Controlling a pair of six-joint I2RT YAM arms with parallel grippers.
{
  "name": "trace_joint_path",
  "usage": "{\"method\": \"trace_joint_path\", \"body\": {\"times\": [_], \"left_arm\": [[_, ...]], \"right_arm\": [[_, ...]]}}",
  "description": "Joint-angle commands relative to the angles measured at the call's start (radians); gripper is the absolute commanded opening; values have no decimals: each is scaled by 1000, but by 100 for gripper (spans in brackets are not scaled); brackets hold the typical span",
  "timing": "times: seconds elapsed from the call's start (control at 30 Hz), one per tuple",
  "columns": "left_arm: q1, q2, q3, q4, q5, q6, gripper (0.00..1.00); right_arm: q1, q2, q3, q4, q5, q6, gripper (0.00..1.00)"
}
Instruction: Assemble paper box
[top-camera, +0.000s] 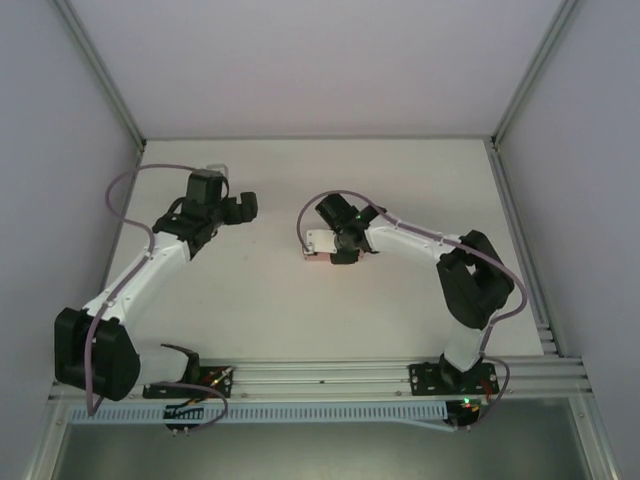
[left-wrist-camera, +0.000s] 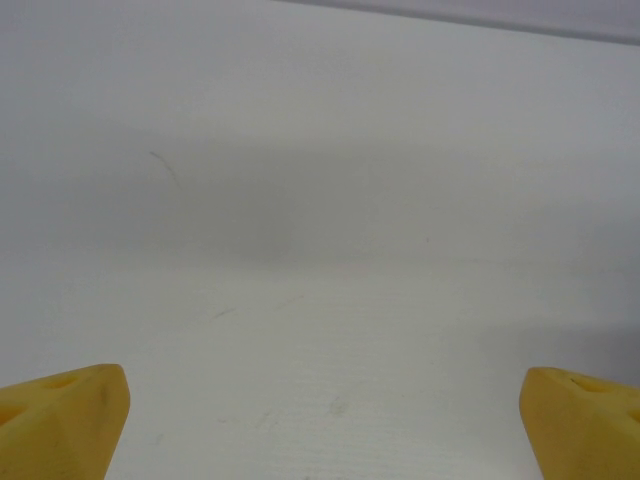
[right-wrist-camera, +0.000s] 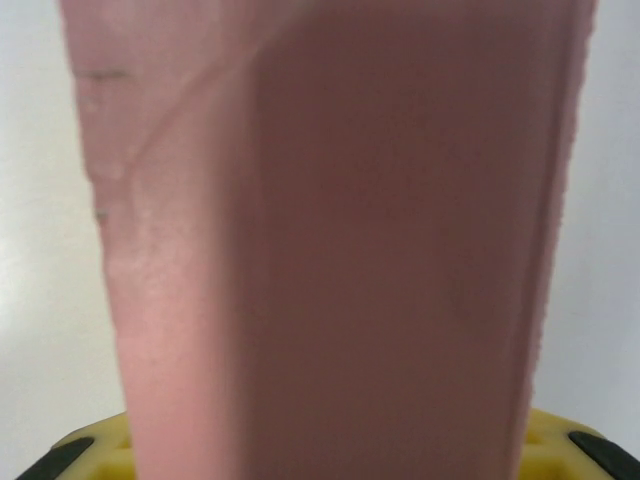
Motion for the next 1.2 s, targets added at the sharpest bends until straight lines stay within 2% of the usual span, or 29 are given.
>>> {"method": "trace_joint_path", "body": {"times": [0.0,0.07,0.2,0.3,0.5,0.53,0.63,0.7,0.8,0.97,1.07,1.17], "left_arm": [[12,-32,-29,1,-77,0,100],[17,-30,-36,1,-113,-10,100],[24,-24,-56,19,-153,-1,100],[29,-18,-81,49,-175,15,100],[40,-6,-91,63,-176,24,100],[43,-12,-103,80,-192,29,100],[59,-50,-156,158,-226,50,100],[74,-85,-221,254,-246,91,100],[107,-137,-358,458,-284,132,100],[172,-173,-612,880,-266,249,100],[188,-135,-686,1048,-263,307,100],[222,-62,-766,1251,-199,320,100]], "right_arm": [[27,-38,-100,396,224,43,34],[37,-15,-131,470,276,28,39],[67,26,-197,553,368,-23,40],[89,-4,-223,469,313,-1,53],[137,-165,-214,226,176,121,96],[139,-207,-215,189,141,132,100],[138,-315,-210,62,68,161,100],[129,-373,-223,46,119,199,100],[24,-466,-295,184,200,349,100],[-311,-588,-475,488,113,651,100],[-415,-609,-607,650,109,660,100],[-489,-582,-754,916,108,708,100]]}}
